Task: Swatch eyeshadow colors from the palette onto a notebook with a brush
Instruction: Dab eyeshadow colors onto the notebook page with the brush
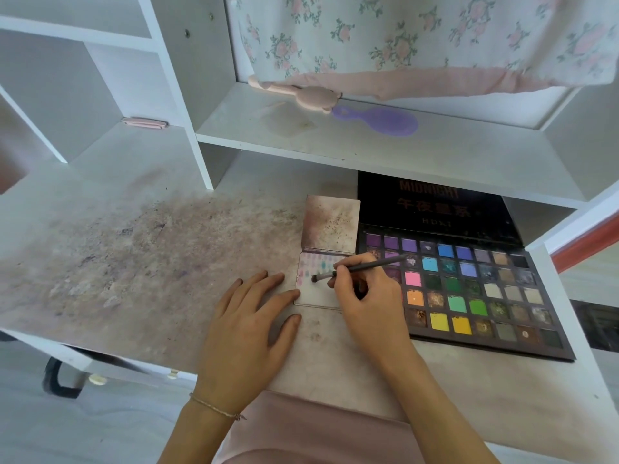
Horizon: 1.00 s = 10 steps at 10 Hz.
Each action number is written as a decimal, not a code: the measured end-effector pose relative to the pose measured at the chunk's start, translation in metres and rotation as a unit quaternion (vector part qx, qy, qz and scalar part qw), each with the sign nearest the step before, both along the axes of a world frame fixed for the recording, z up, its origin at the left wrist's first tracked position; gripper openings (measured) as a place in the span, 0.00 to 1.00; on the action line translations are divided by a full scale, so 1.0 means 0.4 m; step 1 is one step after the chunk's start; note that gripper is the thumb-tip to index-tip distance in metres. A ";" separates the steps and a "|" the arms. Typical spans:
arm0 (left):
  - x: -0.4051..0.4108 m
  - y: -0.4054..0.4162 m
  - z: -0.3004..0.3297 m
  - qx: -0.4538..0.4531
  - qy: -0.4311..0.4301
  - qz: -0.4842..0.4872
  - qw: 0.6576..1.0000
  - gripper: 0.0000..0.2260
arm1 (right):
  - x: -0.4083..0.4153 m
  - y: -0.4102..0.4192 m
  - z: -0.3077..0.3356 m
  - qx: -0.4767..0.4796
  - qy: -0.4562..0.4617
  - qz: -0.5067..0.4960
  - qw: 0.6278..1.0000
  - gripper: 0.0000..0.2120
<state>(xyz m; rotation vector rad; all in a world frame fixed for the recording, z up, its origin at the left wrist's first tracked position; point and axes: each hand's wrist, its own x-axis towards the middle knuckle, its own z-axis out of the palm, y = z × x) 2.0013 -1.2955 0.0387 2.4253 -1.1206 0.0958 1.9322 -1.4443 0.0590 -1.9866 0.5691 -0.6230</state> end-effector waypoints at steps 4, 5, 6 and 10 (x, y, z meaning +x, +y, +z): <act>0.001 -0.001 -0.002 0.000 -0.002 0.001 1.000 0.17 | 0.001 -0.001 0.001 -0.011 0.030 0.031 0.999 0.12; 0.001 -0.001 -0.004 -0.001 -0.001 -0.001 1.000 0.17 | 0.002 -0.001 0.000 -0.015 0.042 0.039 0.998 0.12; 0.001 -0.001 -0.003 0.000 -0.001 -0.001 1.000 0.17 | 0.003 -0.001 -0.001 -0.011 0.045 0.041 0.998 0.12; 0.000 -0.003 -0.001 0.001 -0.001 0.001 1.000 0.17 | 0.002 -0.003 -0.007 -0.023 0.041 0.044 0.998 0.12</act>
